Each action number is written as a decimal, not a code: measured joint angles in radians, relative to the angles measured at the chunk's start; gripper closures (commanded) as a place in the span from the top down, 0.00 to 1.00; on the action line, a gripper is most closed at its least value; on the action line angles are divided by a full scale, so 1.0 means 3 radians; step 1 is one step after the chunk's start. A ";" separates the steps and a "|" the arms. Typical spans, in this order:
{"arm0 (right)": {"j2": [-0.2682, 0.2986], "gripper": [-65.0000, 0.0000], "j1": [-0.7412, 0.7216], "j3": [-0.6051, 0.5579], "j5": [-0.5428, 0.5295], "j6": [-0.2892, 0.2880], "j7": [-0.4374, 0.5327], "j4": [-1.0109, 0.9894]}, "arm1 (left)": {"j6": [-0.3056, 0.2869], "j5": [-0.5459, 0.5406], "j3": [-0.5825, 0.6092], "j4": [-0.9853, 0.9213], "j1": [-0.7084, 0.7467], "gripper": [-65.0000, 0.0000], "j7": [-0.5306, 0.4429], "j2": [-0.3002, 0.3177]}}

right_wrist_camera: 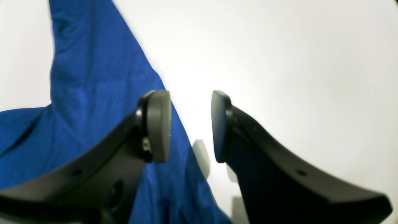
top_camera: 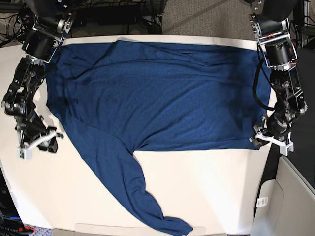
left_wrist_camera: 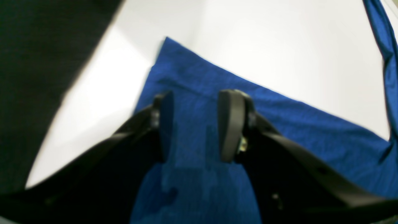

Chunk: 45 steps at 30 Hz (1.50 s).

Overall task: Fold the T-shirt properly
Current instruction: 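Release the shoulder edge and move both grippers toward the shirt's middle, then grasp the shirt's side edges at mid-body with both grippers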

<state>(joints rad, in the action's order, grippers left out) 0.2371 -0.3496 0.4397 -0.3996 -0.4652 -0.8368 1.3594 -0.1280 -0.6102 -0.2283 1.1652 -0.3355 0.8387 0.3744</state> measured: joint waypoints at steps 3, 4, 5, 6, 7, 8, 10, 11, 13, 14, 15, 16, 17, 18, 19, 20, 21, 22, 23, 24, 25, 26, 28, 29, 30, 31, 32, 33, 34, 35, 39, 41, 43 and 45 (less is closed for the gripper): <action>0.0003 0.34 -0.0142 0.0000 -0.0022 -0.0008 0.0006 -0.0151 | 0.0028 0.0056 -0.0004 -0.0337 -0.0085 0.40 -0.0150 0.0011; 0.0001 0.34 -0.0181 0.0000 -0.0022 -0.0006 0.0006 -0.0207 | 0.0052 0.0071 -0.0004 -0.0465 -0.0136 0.40 -0.0219 0.0013; -0.0001 0.34 -0.0209 0.0000 -0.0020 -0.0009 0.0004 -0.0245 | 0.0036 0.0070 -0.0004 -0.0573 -0.0183 0.40 -0.0308 0.0011; -0.0001 0.34 -0.0238 -0.0003 -0.0011 0.0001 0.0004 -0.0281 | 0.0029 0.0064 -0.0003 -0.0689 -0.0238 0.40 -0.0458 0.0004; 0.0000 0.34 -0.0243 -0.0003 -0.0011 0.0000 0.0001 -0.0287 | 0.0025 0.0064 -0.0003 -0.0782 -0.0280 0.40 -0.0590 0.0000; 0.0001 0.34 -0.0253 -0.0003 -0.0013 -0.0008 0.0000 -0.0287 | 0.0024 0.0042 -0.0003 -0.0877 -0.0332 0.40 -0.0697 0.0000; 0.0001 0.34 -0.0277 0.0000 -0.0010 0.0003 0.0001 -0.0289 | 0.0025 0.0043 -0.0003 -0.0994 -0.0383 0.40 -0.0829 0.0004; 0.0000 0.34 -0.0286 0.0000 -0.0013 0.0001 0.0005 -0.0287 | 0.0027 0.0043 -0.0003 -0.1054 -0.0397 0.40 -0.0916 0.0006; -0.0001 0.34 -0.0287 0.0000 -0.0013 -0.0008 0.0005 -0.0289 | 0.0024 0.0046 -0.0003 -0.1162 -0.0411 0.40 -0.1001 0.0009; -0.0001 0.34 -0.0287 0.0000 -0.0011 -0.0008 0.0004 -0.0289 | 0.0027 0.0047 -0.0003 -0.1225 -0.0420 0.40 -0.1059 0.0009; 0.0000 0.34 -0.0286 0.0000 -0.0010 -0.0006 0.0004 -0.0289 | 0.0041 0.0043 -0.0003 -0.1297 -0.0426 0.40 -0.1151 0.0008; 0.0000 0.34 -0.0286 0.0000 -0.0009 -0.0005 0.0004 -0.0289 | 0.0037 0.0050 -0.0003 -0.1373 -0.0439 0.40 -0.1199 0.0006; 0.0001 0.34 -0.0286 0.0000 -0.0011 0.0000 0.0005 -0.0289 | 0.0051 0.0056 -0.0003 -0.1445 -0.0454 0.40 -0.1263 0.0003; 0.0001 0.34 -0.0287 0.0000 -0.0011 0.0000 0.0005 -0.0289 | 0.0048 0.0067 -0.0003 -0.1513 -0.0463 0.40 -0.1305 0.0001; 0.0000 0.34 -0.0287 0.0000 -0.0011 0.0000 0.0004 -0.0289 | 0.0015 0.0081 -0.0003 -0.1544 -0.0467 0.40 -0.1366 0.0001; -0.0003 0.34 -0.0286 0.0000 -0.0010 0.0000 0.0004 -0.0289 | 0.0017 0.0085 -0.0003 -0.1574 -0.0479 0.40 -0.1387 0.0003; -0.0003 0.34 -0.0286 0.0000 -0.0011 0.0001 0.0004 -0.0289 | 0.0019 0.0111 -0.0004 -0.1600 -0.0500 0.40 -0.1401 0.0000; 0.0000 0.34 -0.0286 0.0000 -0.0010 0.0001 0.0003 -0.0289 | 0.0027 0.0142 -0.0006 -0.1640 -0.0534 0.40 -0.1408 -0.0019; 0.0000 0.34 -0.0286 0.0000 -0.0011 0.0001 0.0003 -0.0289 | 0.0038 0.0154 -0.0005 -0.1661 -0.0554 0.40 -0.1410 -0.0029; 0.0000 0.34 -0.0286 0.0000 -0.0011 0.0003 0.0003 -0.0289 | 0.0036 0.0160 -0.0005 -0.1681 -0.0567 0.40 -0.1418 -0.0048; -0.0001 0.34 -0.0286 0.0000 -0.0014 0.0001 0.0003 -0.0289 | 0.0024 0.0160 0.0029 -0.1681 -0.0572 0.40 -0.1442 -0.0066; -0.0001 0.34 -0.0286 0.0000 -0.0011 0.0001 0.0001 -0.0289 | 0.0022 0.0156 0.0080 -0.1681 -0.0570 0.40 -0.1456 -0.0076; 0.0000 0.34 -0.0286 0.0000 -0.0010 0.0001 0.0000 -0.0289 | 0.0017 0.0164 0.0205 -0.1672 -0.0565 0.40 -0.1485 -0.0085; 0.0000 0.34 -0.0286 0.0000 -0.0011 0.0001 -0.0001 -0.0289 | 0.0013 0.0161 0.0253 -0.1670 -0.0565 0.40 -0.1489 -0.0093; -0.0009 0.34 -0.0287 0.0000 -0.0010 0.0001 -0.0001 -0.0289 | 0.0013 0.0159 0.0289 -0.1667 -0.0565 0.40 -0.1494 -0.0102; -0.0027 0.34 -0.0287 0.0000 -0.0011 0.0001 0.0001 -0.0289 | 0.0011 0.0158 0.0324 -0.1662 -0.0565 0.40 -0.1498 -0.0111; -0.0037 0.34 -0.0285 0.0000 -0.0010 0.0001 -0.0005 -0.0289 | 0.0011 0.0156 0.0337 -0.1662 -0.0565 0.40 -0.1502 -0.0118; -0.0045 0.34 -0.0285 0.0000 -0.0009 -0.0003 -0.0008 -0.0289 | -0.0005 0.0155 0.0342 -0.1662 -0.0565 0.40 -0.1504 -0.0121; -0.0047 0.34 -0.0285 0.0000 -0.0010 0.0000 -0.0006 -0.0289 | -0.0013 0.0154 0.0342 -0.1662 -0.0565 0.40 -0.1499 -0.0120; -0.0045 0.34 -0.0286 0.0000 -0.0011 0.0000 -0.0004 -0.0289 | -0.0014 0.0146 0.0342 -0.1659 -0.0563 0.40 -0.1489 -0.0118; -0.0046 0.34 -0.0286 0.0000 -0.0010 0.0001 -0.0005 -0.0289 | -0.0013 0.0137 0.0342 -0.1575 -0.0540 0.38 -0.1342 -0.0121; -0.0056 0.34 -0.0287 0.0000 -0.0008 0.0001 -0.0004 -0.0289 | -0.0024 0.0134 0.0352 -0.1479 -0.0468 0.32 -0.1320 -0.0123; -0.0065 0.34 -0.0287 0.0000 -0.0018 -0.0001 0.0010 -0.0313 | -0.0023 0.0120 0.0450 -0.1406 -0.0389 0.21 -0.1408 -0.0120; -0.0065 0.34 -0.0306 0.0000 -0.0013 0.0004 0.0008 -0.0415 | 0.0011 0.0146 0.0591 -0.1364 -0.0388 0.09 -0.1364 -0.0097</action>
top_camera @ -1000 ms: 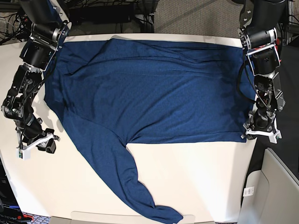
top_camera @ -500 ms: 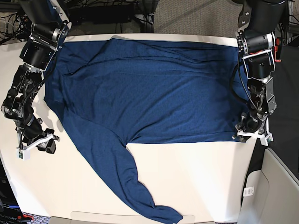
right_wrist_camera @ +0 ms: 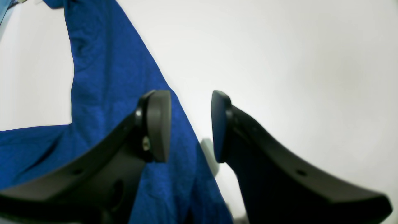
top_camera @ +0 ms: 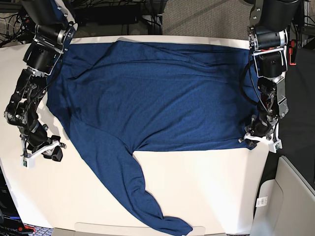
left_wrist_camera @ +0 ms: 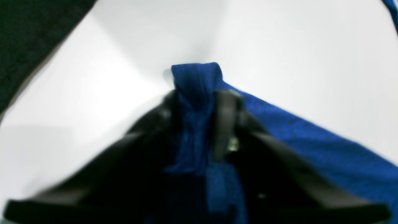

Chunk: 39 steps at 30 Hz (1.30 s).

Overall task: Fold the T-shirt properly
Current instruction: 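Grasp the shirt's side edges at mid-body with both grippers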

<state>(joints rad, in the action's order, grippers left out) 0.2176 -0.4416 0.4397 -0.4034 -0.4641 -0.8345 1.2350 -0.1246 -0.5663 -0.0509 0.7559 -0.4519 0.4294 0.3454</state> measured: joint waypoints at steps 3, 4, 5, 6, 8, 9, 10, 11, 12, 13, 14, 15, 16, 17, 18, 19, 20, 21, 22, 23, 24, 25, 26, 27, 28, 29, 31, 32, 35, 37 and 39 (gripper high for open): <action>0.0000 0.34 -0.0065 0.0000 0.0014 0.0024 -0.0003 -0.0221 | -0.0006 0.0009 0.0039 0.0106 0.0022 0.00 0.0103 -0.0015; 0.0000 0.34 -0.0092 0.0000 0.0014 0.0024 -0.0006 -0.0280 | -0.0015 0.0003 0.0042 0.0160 0.0050 0.01 0.0128 -0.0018; 0.0004 0.34 -0.0123 0.0000 0.0017 0.0024 -0.0001 -0.0352 | -0.0015 0.0008 0.0048 0.0240 0.0102 0.01 0.0140 -0.0027; 0.0003 0.34 -0.0158 0.0000 0.0041 0.0024 -0.0003 -0.0411 | -0.0020 -0.0004 0.0055 0.0334 0.0155 0.00 0.0146 -0.0028; 0.0000 0.35 -0.0253 0.0000 0.0215 0.0024 -0.0005 -0.0523 | -0.0008 0.0004 0.0061 0.0551 0.0264 0.00 0.0291 -0.0032; -0.0006 0.35 -0.0300 -0.0003 0.0312 0.0023 -0.0004 -0.0567 | 0.0005 0.0027 0.0061 0.0699 0.0323 0.00 0.0413 -0.0032; -0.0004 0.37 -0.0356 -0.0001 0.0415 0.0024 0.0001 -0.0619 | 0.0003 0.0024 0.0061 0.0801 0.0356 0.00 0.0488 -0.0032; -0.0017 0.40 -0.0411 -0.0001 0.0533 0.0024 0.0000 -0.0664 | 0.0008 0.0017 0.0062 0.0904 0.0385 0.00 0.0519 -0.0032; -0.0039 0.43 -0.0467 0.0003 0.0622 0.0027 -0.0004 -0.0706 | 0.0009 0.0027 0.0062 0.1034 0.0423 0.00 0.0554 -0.0032; -0.0066 0.47 -0.0518 0.0009 0.0693 0.0029 0.0011 -0.0749 | -0.0011 0.0019 0.0061 0.1115 0.0436 0.00 0.0562 -0.0032; -0.0102 0.50 -0.0562 0.0008 0.0739 0.0027 0.0018 -0.0788 | -0.0010 0.0020 0.0061 0.1184 0.0446 0.00 0.0563 -0.0033; -0.0136 0.51 -0.0599 0.0004 0.0776 0.0024 0.0018 -0.0834 | -0.0006 0.0018 0.0061 0.1245 0.0455 0.00 0.0565 -0.0033; -0.0168 0.51 -0.0646 0.0003 0.0829 0.0024 0.0019 -0.0909 | -0.0011 0.0019 0.0061 0.1307 0.0474 0.00 0.0565 -0.0032; -0.0202 0.51 -0.0694 0.0003 0.0890 0.0023 0.0017 -0.0996 | -0.0008 0.0018 0.0061 0.1343 0.0491 0.00 0.0566 -0.0031; -0.0221 0.51 -0.0740 -0.0003 0.0940 -0.0003 0.0014 -0.1083 | 0.0008 0.0023 0.0061 0.1377 0.0505 0.00 0.0570 -0.0031; -0.0229 0.51 -0.0782 -0.0003 0.1006 -0.0017 0.0017 -0.1172 | -0.0001 0.0022 0.0061 0.1410 0.0537 0.00 0.0568 -0.0031; -0.0229 0.51 -0.0807 -0.0003 0.1057 0.0001 0.0034 -0.1240 | -0.0001 0.0020 0.0061 0.1438 0.0566 0.00 0.0575 -0.0032; -0.0228 0.51 -0.0833 -0.0003 0.1119 -0.0001 0.0148 -0.1324 | 0.0004 0.0022 0.0061 0.1464 0.0585 0.00 0.0577 -0.0033; -0.0225 0.51 -0.0846 -0.0003 0.1150 0.0001 0.0271 -0.1405 | 0.0004 0.0024 0.0061 0.1514 0.0610 0.00 0.0580 -0.0033; -0.0220 0.51 -0.0846 -0.0022 0.1190 0.0023 0.0366 -0.1475 | 0.0001 0.0023 0.0061 0.1567 0.0629 0.00 0.0582 -0.0032; -0.0224 0.51 -0.0846 -0.0058 0.1231 0.0027 0.0445 -0.1536 | 0.0003 0.0023 0.0061 0.1605 0.0640 0.00 0.0576 -0.0032; -0.0224 0.51 -0.0838 -0.0106 0.1265 0.0025 0.0540 -0.1591 | 0.0000 0.0022 0.0061 0.1642 0.0649 0.00 0.0573 -0.0032; -0.0234 0.51 -0.0825 -0.0165 0.1264 0.0024 0.0608 -0.1626 | -0.0001 0.0022 0.0061 0.1682 0.0662 0.00 0.0575 -0.0032; -0.0244 0.51 -0.0818 -0.0237 0.1269 0.0023 0.0640 -0.1665 | 0.0001 0.0023 0.0061 0.1703 0.0674 0.00 0.0577 -0.0032; -0.0251 0.51 -0.0818 -0.0300 0.1312 0.0018 0.0679 -0.1705 | -0.0001 0.0020 0.0061 0.1722 0.0697 0.00 0.0573 -0.0032; -0.0257 0.51 -0.0819 -0.0348 0.1342 0.0013 0.0685 -0.1743 | 0.0001 0.0020 0.0061 0.1745 0.0726 0.00 0.0576 -0.0032; -0.0278 0.50 -0.0819 -0.0369 0.1352 0.0013 0.0710 -0.1788 | 0.0006 0.0022 0.0061 0.1747 0.0759 0.00 0.0580 -0.0032; -0.0277 0.50 -0.0819 -0.0369 0.1353 0.0011 0.0727 -0.1801 | 0.0003 0.0022 0.0061 0.1752 0.0762 0.00 0.0580 -0.0032; -0.0267 0.50 -0.0797 -0.0369 0.1350 0.0010 0.0760 -0.1803 | 0.0004 0.0023 0.0061 0.1803 0.0749 0.00 0.0575 -0.0032; -0.0266 0.50 -0.0773 -0.0367 0.1343 0.0011 0.0800 -0.1801 | 0.0001 0.0022 0.0061 0.1834 0.0759 0.00 0.0575 -0.0032; -0.0263 0.50 -0.0752 -0.0352 0.1325 0.0010 0.0792 -0.1773 | 0.0003 0.0022 0.0061 0.1834 0.0782 0.00 0.0577 -0.0032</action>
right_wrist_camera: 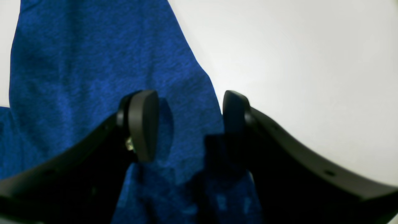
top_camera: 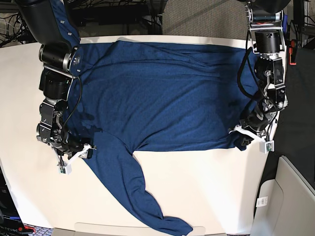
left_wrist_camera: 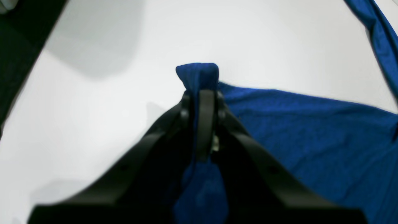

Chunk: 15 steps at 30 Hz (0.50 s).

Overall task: Fold the T-shirt properly
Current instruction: 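Grasp the shirt's side edges at mid-body with both grippers, then fold the lower body over toward the collar with both grippers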

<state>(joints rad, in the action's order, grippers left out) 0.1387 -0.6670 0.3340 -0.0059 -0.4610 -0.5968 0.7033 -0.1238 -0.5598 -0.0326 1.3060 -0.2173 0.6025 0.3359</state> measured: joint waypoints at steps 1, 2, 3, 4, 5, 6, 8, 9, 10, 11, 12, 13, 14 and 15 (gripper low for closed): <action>0.0005 0.50 0.0027 0.0000 -0.0013 -0.0001 -0.0003 0.0042 | 0.0001 0.0000 0.0000 -0.0003 0.0013 0.00 0.0001 0.0000; 0.0006 0.50 0.0052 0.0000 -0.0010 -0.0001 -0.0017 0.0097 | 0.0001 0.0001 0.0000 -0.0004 0.0015 0.00 0.0001 0.0000; 0.0010 0.50 0.0089 0.0000 0.0009 0.0000 -0.0042 0.0178 | 0.0000 0.0001 0.0000 -0.0004 0.0015 0.00 0.0000 0.0001; 0.0019 0.50 0.0121 0.0000 0.0014 0.0000 -0.0053 0.0237 | 0.0001 0.0000 0.0000 -0.0003 0.0014 0.00 0.0000 0.0000; 0.0033 0.50 0.0161 0.0000 0.0032 0.0003 -0.0072 0.0312 | -0.0001 0.0000 0.0000 -0.0003 0.0013 0.00 -0.0001 0.0000; 0.0056 0.50 0.0178 0.0003 0.0025 0.0003 -0.0075 0.0327 | -0.0001 0.0000 0.0000 -0.0003 0.0005 0.00 0.0000 0.0000; 0.0089 0.50 0.0182 0.0008 0.0029 0.0008 -0.0079 0.0327 | 0.0001 0.0000 0.0000 -0.0003 0.0005 0.00 0.0000 0.0001; 0.0090 0.50 0.0182 0.0010 0.0037 0.0018 -0.0078 0.0327 | 0.0001 0.0000 0.0000 -0.0003 0.0005 0.00 0.0000 0.0000; 0.0089 0.50 0.0182 0.0010 0.0037 0.0018 -0.0079 0.0327 | 0.0000 0.0000 0.0000 -0.0003 0.0005 0.00 0.0000 -0.0001; 0.0080 0.50 0.0184 0.0009 0.0037 0.0013 -0.0076 0.0327 | -0.0001 0.0000 0.0000 -0.0003 0.0005 0.00 0.0000 0.0000; 0.0078 0.50 0.0192 -0.0009 0.0028 0.0013 -0.0057 0.0318 | -0.0001 0.0000 0.0000 -0.0003 0.0005 0.00 -0.0001 0.0000; 0.0072 0.50 0.0193 -0.0019 0.0023 0.0013 -0.0013 0.0280 | 0.0001 0.0000 0.0000 -0.0003 0.0005 0.00 0.0000 0.0001; 0.0072 0.50 0.0183 -0.0019 0.0018 0.0013 0.0048 0.0223 | 0.0001 0.0000 0.0000 -0.0003 0.0006 0.00 0.0001 0.0001; 0.0071 0.50 0.0172 -0.0019 0.0010 0.0011 0.0061 0.0169 | 0.0000 0.0000 0.0000 -0.0003 0.0005 0.00 0.0000 0.0000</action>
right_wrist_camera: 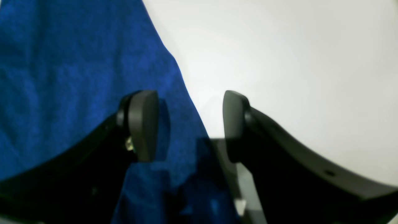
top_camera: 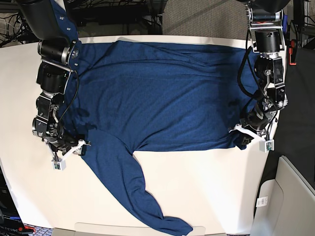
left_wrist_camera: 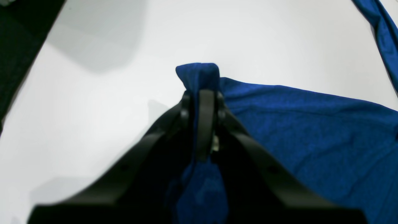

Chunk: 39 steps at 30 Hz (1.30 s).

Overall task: Fold the T-shirt properly
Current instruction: 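Fold the lower body over toward the collar with both grippers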

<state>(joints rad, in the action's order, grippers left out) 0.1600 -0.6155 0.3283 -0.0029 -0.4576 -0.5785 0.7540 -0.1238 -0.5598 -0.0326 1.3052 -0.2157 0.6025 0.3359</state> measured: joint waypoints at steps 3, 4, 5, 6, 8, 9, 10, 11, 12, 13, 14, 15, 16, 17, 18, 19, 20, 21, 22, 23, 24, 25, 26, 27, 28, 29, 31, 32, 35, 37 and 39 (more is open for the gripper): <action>-0.0006 0.50 -0.0036 0.0001 -0.0036 -0.0023 0.0080 -0.0120 | 0.0001 0.0000 0.0000 0.0000 0.0000 0.00 0.0000 0.0000; -0.0023 0.48 -0.0034 0.0001 -0.0036 -0.0014 0.0089 -0.0120 | 0.0000 0.0000 0.0000 0.0000 0.0000 0.00 0.0000 0.0000; -0.0047 0.44 -0.0032 0.0001 -0.0037 0.0001 0.0106 -0.0117 | 0.0000 0.0000 0.0000 0.0000 0.0000 0.00 0.0000 0.0000; -0.0060 0.38 -0.0031 0.0001 -0.0037 -0.0013 0.0111 -0.0118 | 0.0000 0.0000 0.0000 0.0000 0.0000 0.00 0.0000 0.0000; -0.0092 0.21 -0.0028 0.0001 -0.0066 -0.0011 0.0102 -0.0120 | 0.0001 0.0000 0.0000 0.0000 0.0000 0.00 0.0000 0.0000; -0.0103 0.14 -0.0025 0.0001 -0.0075 -0.0013 0.0093 -0.0121 | 0.0000 0.0000 0.0000 0.0000 0.0000 0.00 0.0000 0.0000; -0.0118 0.07 -0.0024 0.0004 -0.0076 -0.0019 0.0089 -0.0120 | 0.0000 0.0000 0.0000 0.0000 0.0000 0.00 0.0000 0.0000; -0.0130 0.03 -0.0025 0.0004 -0.0074 -0.0023 0.0084 -0.0121 | -0.0001 0.0000 0.0000 0.0000 0.0000 0.00 0.0000 0.0000; -0.0134 0.01 -0.0027 0.0004 -0.0081 -0.0025 0.0071 -0.0118 | 0.0000 0.0000 0.0000 0.0000 0.0000 0.00 0.0000 0.0000; -0.0137 0.00 -0.0028 0.0011 -0.0137 -0.0058 0.0011 -0.0116 | 0.0001 0.0000 0.0000 0.0000 0.0000 0.00 0.0000 0.0000; -0.0139 0.00 -0.0032 0.0025 -0.0200 -0.0158 -0.0065 -0.0114 | 0.0000 0.0000 0.0000 0.0000 0.0000 0.00 0.0000 0.0001; -0.0136 0.00 -0.0031 0.0025 -0.0276 -0.0286 -0.0140 -0.0111 | 0.0001 0.0000 0.0000 0.0000 0.0001 0.00 0.0000 0.0000; -0.0132 0.00 -0.0013 0.0025 -0.0361 -0.0403 -0.0210 -0.0062 | -0.0003 -0.0001 -0.0022 0.0000 0.0001 0.00 0.0003 -0.0003; -0.0137 0.00 0.0018 0.0025 -0.0425 -0.0501 -0.0303 0.0004 | -0.0015 0.0000 -0.0088 0.0020 0.0009 0.00 0.0014 -0.0017; -0.0141 0.00 0.0056 0.0025 -0.0509 -0.0551 -0.0389 0.0067 | -0.0013 0.0000 -0.0188 0.0072 0.0034 0.00 0.0011 -0.0029; -0.0146 0.00 0.0108 0.0022 -0.0579 -0.0598 -0.0484 0.0172 | -0.0013 -0.0004 -0.0281 0.0140 0.0070 0.00 0.0009 -0.0027; -0.0148 0.00 0.0169 0.0023 -0.0635 -0.0670 -0.0598 0.0298 | -0.0008 -0.0005 -0.0355 0.0210 0.0100 0.00 0.0001 -0.0018; -0.0150 0.00 0.0247 0.0022 -0.0680 -0.0698 -0.0692 0.0446 | 0.0023 0.0003 -0.0398 0.0261 0.0127 0.00 -0.0003 -0.0005; -0.0149 0.00 0.0343 0.0023 -0.0736 -0.0726 -0.0807 0.0626 | 0.0036 0.0011 -0.0422 0.0312 0.0156 0.00 0.0001 0.0019; -0.0120 0.00 0.0409 0.0019 -0.0825 -0.0753 -0.0896 0.0763 | 0.0038 0.0013 -0.0425 0.0356 0.0174 0.00 0.0015 0.0025; -0.0103 0.00 0.0493 0.0019 -0.0921 -0.0772 -0.1040 0.0961 | 0.0034 0.0011 -0.0441 0.0432 0.0212 0.00 0.0048 0.0024; -0.0076 0.00 0.0568 0.0019 -0.1041 -0.0781 -0.1113 0.1116 | -0.0004 0.0001 -0.0477 0.0515 0.0256 0.00 0.0146 0.0003; -0.0046 0.00 0.0613 0.0028 -0.1170 -0.0764 -0.1164 0.1254 | -0.0018 -0.0009 -0.0528 0.0584 0.0291 0.00 0.0198 -0.0022; -0.0025 0.00 0.0685 0.0034 -0.1308 -0.0759 -0.1232 0.1424 | -0.0027 -0.0025 -0.0600 0.0674 0.0341 0.00 0.0262 -0.0057; 0.0008 0.00 0.0752 0.0031 -0.1466 -0.0754 -0.1286 0.1549 | -0.0019 -0.0018 -0.0665 0.0746 0.0380 0.00 0.0322 -0.0064; 0.0029 0.00 0.0833 0.0025 -0.1600 -0.0767 -0.1380 0.1685 | 0.0004 -0.0003 -0.0729 0.0824 0.0427 0.00 0.0376 -0.0056; 0.0070 0.00 0.0997 0.0018 -0.1929 -0.0783 -0.1504 0.1909 | 0.0011 0.0003 -0.0843 0.0985 0.0533 0.00 0.0376 -0.0060; 0.0084 0.00 0.1077 0.0020 -0.2083 -0.0783 -0.1531 0.1977 | 0.0009 0.0001 -0.0888 0.1062 0.0585 0.00 0.0384 -0.0072; 0.0234 0.00 0.1272 0.0031 -0.2378 -0.0783 -0.1619 0.2135 | -0.0006 -0.0009 -0.0918 0.1253 0.0739 0.00 0.0423 -0.0098; 0.0308 0.00 0.1417 0.0172 -0.2570 -0.0776 -0.1605 0.2257 | -0.0006 -0.0009 -0.0918 0.1354 0.0839 0.00 0.0425 -0.0102; 0.0364 0.00 0.1587 0.0290 -0.2724 -0.0773 -0.1615 0.2336 | -0.0003 0.0000 -0.0921 0.1455 0.0965 0.00 0.0429 -0.0100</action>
<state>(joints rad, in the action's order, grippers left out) 0.2691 -0.1394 0.4152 -0.8200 -0.6895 -1.0630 1.4548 -0.1246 -0.5598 -0.3088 1.7416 0.0738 0.7311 0.3058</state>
